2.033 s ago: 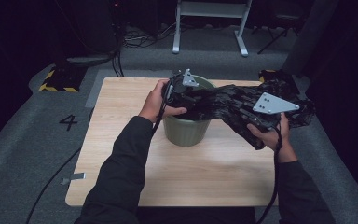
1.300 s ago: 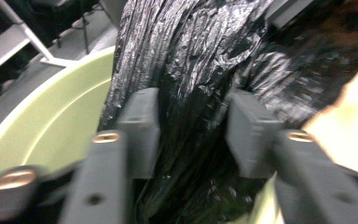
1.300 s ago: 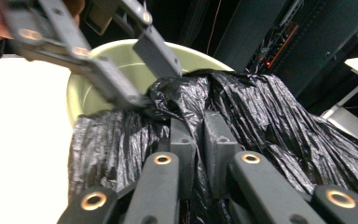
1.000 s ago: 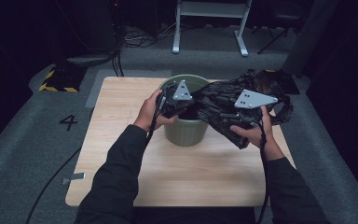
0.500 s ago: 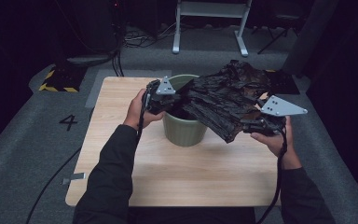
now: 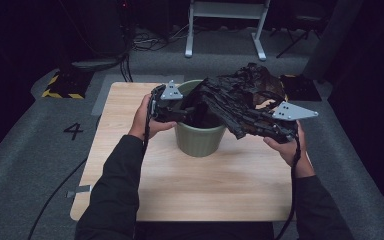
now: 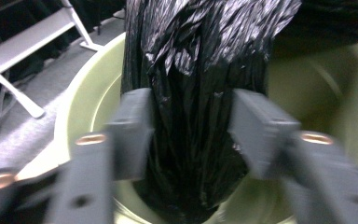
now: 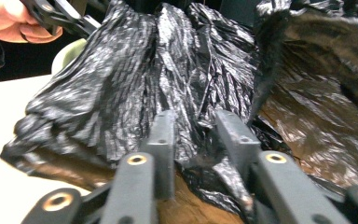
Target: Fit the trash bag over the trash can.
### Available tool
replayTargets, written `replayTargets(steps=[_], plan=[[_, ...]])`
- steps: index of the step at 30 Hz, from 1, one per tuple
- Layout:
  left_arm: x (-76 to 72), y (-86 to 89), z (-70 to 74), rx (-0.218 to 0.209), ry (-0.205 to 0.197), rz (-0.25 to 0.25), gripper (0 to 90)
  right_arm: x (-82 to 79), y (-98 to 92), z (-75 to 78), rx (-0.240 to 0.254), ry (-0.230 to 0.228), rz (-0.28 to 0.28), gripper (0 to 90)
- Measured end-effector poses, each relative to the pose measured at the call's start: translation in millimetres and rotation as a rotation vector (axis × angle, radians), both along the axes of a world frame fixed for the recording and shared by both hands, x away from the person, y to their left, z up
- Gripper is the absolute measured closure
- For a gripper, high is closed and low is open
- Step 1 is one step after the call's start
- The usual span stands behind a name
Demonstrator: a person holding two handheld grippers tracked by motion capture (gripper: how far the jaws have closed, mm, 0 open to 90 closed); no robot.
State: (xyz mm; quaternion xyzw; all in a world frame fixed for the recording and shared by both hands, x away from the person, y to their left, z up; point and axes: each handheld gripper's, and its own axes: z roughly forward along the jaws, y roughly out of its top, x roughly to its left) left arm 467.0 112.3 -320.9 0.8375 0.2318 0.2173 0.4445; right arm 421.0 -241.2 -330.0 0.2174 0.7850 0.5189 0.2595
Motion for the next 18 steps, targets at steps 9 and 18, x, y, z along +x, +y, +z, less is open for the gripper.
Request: replayTargets(steps=[9, 18], plan=[[-15.8, -1.5, 28.5, -0.133, -0.064, 0.005, 22.0, -4.3, -0.7, 5.5, -0.018, -0.029, 0.033, 88.5], [-32.3, -65.1, 31.7, 0.005, -0.088, -0.145, 18.2, -9.9, 7.4, 11.7, -0.043, -0.057, 0.051, 89.6]])
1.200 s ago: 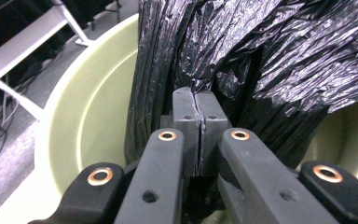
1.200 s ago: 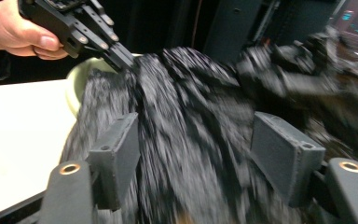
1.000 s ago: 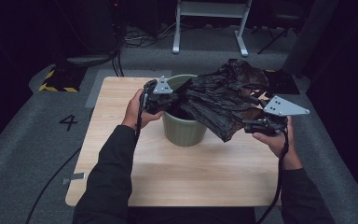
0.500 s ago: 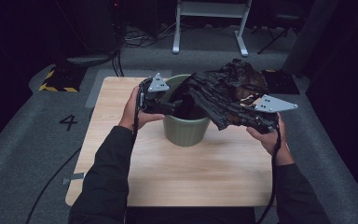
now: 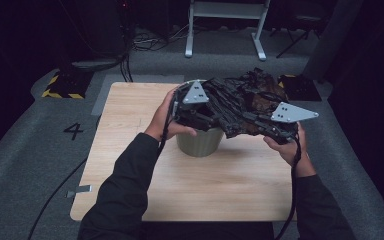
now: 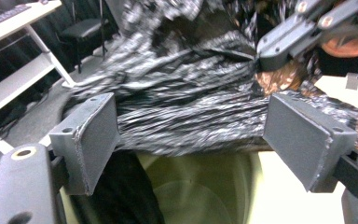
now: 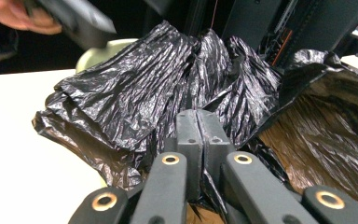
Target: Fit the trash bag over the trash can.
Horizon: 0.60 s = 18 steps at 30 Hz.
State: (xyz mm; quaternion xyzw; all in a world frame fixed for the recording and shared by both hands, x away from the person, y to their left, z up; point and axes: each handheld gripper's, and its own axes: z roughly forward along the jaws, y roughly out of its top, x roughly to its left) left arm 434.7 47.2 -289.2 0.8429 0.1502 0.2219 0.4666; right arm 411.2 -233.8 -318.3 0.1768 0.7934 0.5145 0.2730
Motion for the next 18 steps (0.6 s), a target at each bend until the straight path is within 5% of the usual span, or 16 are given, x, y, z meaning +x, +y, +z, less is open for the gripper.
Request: replayTargets(steps=[5, 8, 12, 14, 18], plan=[[3.2, -14.6, -8.3, 0.031, 0.030, -0.017, 19.9, -1.5, 1.7, -0.1, -0.002, -0.006, 0.008, 89.5], [2.4, -22.5, -12.9, 0.087, 0.006, -0.009, 30.5, -3.1, 4.4, 0.6, -0.005, -0.010, 0.019, 89.6], [2.3, -22.9, -18.7, 0.168, -0.051, 0.009, 72.1, -7.0, 8.1, 2.5, 0.001, -0.020, 0.036, 88.2], [3.0, -17.3, -18.5, 0.155, -0.054, 0.009, 87.8, -8.3, 8.0, 3.1, 0.008, -0.022, 0.048, 87.0], [3.2, -9.3, -18.0, 0.142, -0.063, 0.008, 90.0, -10.5, 5.4, 4.6, 0.033, -0.028, 0.052, 81.7]])
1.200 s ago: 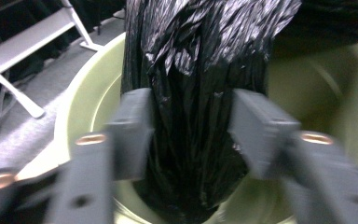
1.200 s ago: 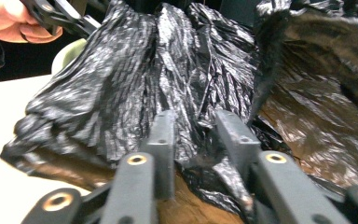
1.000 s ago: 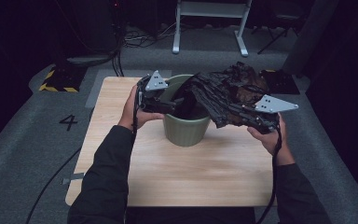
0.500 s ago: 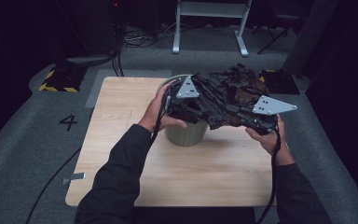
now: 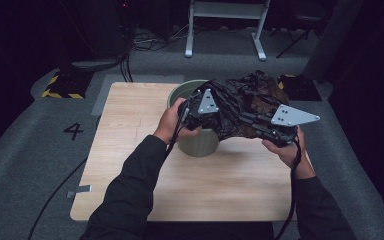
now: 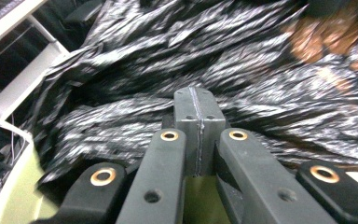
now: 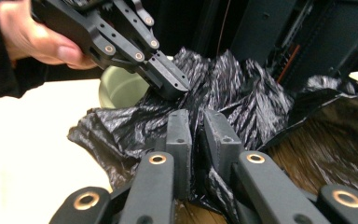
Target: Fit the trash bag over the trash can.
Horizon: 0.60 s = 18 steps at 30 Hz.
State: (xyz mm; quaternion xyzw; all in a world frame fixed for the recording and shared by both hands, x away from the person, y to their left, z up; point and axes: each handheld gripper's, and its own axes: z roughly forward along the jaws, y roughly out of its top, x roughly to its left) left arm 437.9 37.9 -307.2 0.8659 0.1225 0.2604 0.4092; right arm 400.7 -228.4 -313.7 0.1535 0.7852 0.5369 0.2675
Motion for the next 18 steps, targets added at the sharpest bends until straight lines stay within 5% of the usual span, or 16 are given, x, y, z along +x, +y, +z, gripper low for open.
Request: replayTargets(steps=[1, 3, 6, 7, 8, 12, 15, 18], plan=[[-0.4, 2.0, 0.0, 0.000, 0.000, -0.001, 90.0, -0.3, -1.4, 0.5, 0.006, 0.000, 0.009, 81.6], [-0.9, 6.7, 0.8, -0.015, 0.000, 0.004, 90.0, -0.4, -4.8, 1.4, 0.029, 0.003, 0.001, 67.3], [-0.4, 14.7, 2.6, -0.075, 0.014, -0.003, 89.9, -1.7, -9.0, 2.1, 0.045, 0.011, -0.001, 68.6], [-0.7, 14.9, 3.2, -0.098, 0.024, -0.015, 81.4, -1.7, -9.6, 1.9, 0.042, 0.009, -0.005, 77.2], [-2.6, 13.7, 4.2, -0.129, 0.033, -0.016, 63.8, -1.7, -9.9, 1.5, 0.035, 0.009, -0.001, 82.9], [-12.6, 1.3, 5.6, -0.156, 0.066, -0.039, 20.3, 0.1, -9.0, -0.4, 0.007, 0.008, -0.020, 88.5], [-15.7, -5.8, 6.1, -0.154, 0.086, -0.064, 16.0, 0.1, -8.7, -0.1, 0.013, 0.006, -0.036, 89.5], [-18.3, -19.5, 4.5, -0.115, 0.091, -0.065, 21.0, -1.6, -7.0, 1.0, 0.013, 0.001, -0.024, 90.0]])
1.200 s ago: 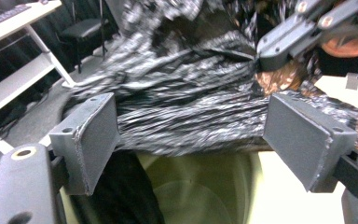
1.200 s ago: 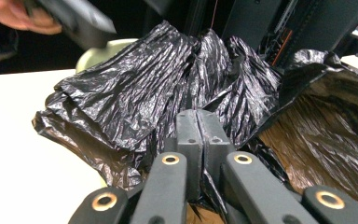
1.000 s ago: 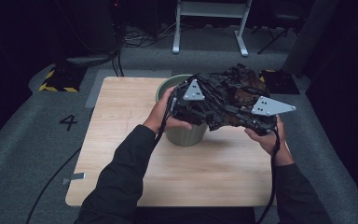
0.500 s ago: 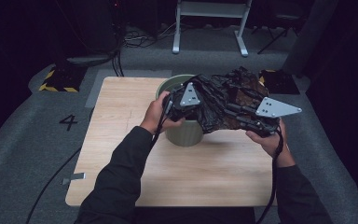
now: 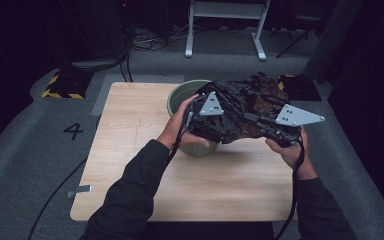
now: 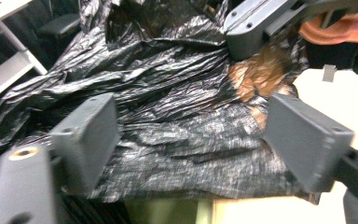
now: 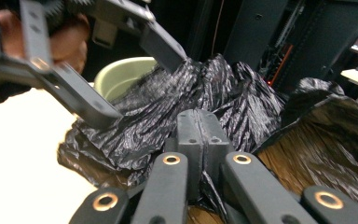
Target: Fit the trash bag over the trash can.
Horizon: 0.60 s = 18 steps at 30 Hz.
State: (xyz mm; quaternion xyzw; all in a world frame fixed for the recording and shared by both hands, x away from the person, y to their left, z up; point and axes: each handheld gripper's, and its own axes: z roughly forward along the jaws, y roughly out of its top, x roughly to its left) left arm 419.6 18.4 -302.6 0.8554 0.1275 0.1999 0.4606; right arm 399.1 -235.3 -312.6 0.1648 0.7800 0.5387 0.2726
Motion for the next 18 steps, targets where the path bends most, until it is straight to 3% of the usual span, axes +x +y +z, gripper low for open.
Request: replayTargets(steps=[3, 5, 6, 8, 10, 12, 15, 18], plan=[[0.1, -4.2, -2.9, 0.022, -0.008, 0.016, 34.0, -3.0, 2.0, 2.7, 0.004, -0.009, 0.005, 90.0], [1.5, -5.7, -6.4, 0.041, -0.018, 0.019, 37.2, -3.8, 2.5, 3.8, 0.006, -0.013, 0.012, 90.0], [2.2, -5.7, -8.1, 0.049, -0.025, 0.025, 54.1, -5.6, 4.1, 5.8, 0.005, -0.020, 0.014, 90.0], [3.7, -5.4, -10.9, 0.070, -0.025, -0.004, 56.8, -6.4, 4.7, 6.7, 0.010, -0.017, 0.022, 90.0], [3.8, -6.8, -14.1, 0.115, -0.047, 0.009, 71.8, -8.1, 6.8, 8.3, 0.006, -0.020, 0.027, 89.9], [4.3, -6.9, -15.3, 0.136, -0.065, 0.024, 80.0, -8.6, 7.2, 8.3, 0.006, -0.020, 0.028, 89.7], [5.4, -5.3, -15.6, 0.138, -0.067, 0.030, 87.9, -8.4, 6.8, 8.1, 0.010, -0.017, 0.031, 89.6], [6.7, 0.2, -15.7, 0.124, -0.074, 0.042, 90.0, -9.9, 4.7, 7.8, 0.024, -0.023, 0.038, 78.8]])
